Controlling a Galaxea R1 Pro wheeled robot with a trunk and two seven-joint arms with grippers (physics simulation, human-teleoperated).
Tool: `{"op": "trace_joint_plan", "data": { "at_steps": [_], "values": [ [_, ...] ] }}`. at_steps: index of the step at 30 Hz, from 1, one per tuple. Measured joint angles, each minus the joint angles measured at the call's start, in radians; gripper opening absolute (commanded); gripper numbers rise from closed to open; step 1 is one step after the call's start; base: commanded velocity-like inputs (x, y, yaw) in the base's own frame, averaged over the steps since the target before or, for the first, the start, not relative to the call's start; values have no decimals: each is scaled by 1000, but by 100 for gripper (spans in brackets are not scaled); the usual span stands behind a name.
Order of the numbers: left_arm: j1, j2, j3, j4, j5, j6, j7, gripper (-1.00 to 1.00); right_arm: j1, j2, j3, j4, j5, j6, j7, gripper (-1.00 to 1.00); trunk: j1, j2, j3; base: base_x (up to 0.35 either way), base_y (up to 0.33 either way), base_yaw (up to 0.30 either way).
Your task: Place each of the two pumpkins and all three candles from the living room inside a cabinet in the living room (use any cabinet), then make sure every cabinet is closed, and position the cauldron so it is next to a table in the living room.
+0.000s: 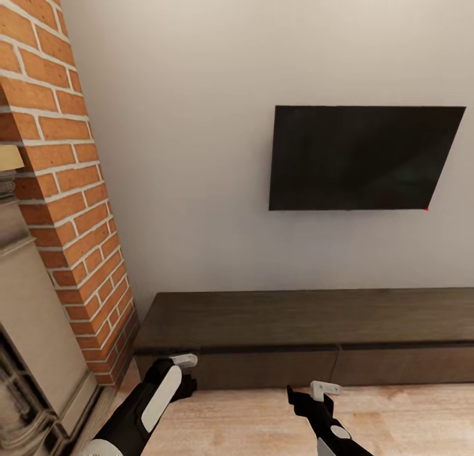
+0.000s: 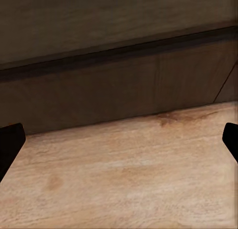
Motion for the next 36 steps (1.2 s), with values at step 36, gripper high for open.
{"op": "trace_joint_plan", "data": {
  "at_steps": [36],
  "values": [
    [236, 149, -47, 883, -130, -857, -390, 100, 180, -1, 2, 291, -29, 30, -80, 100, -138, 252, 113, 0, 0, 0]
  ]
}}
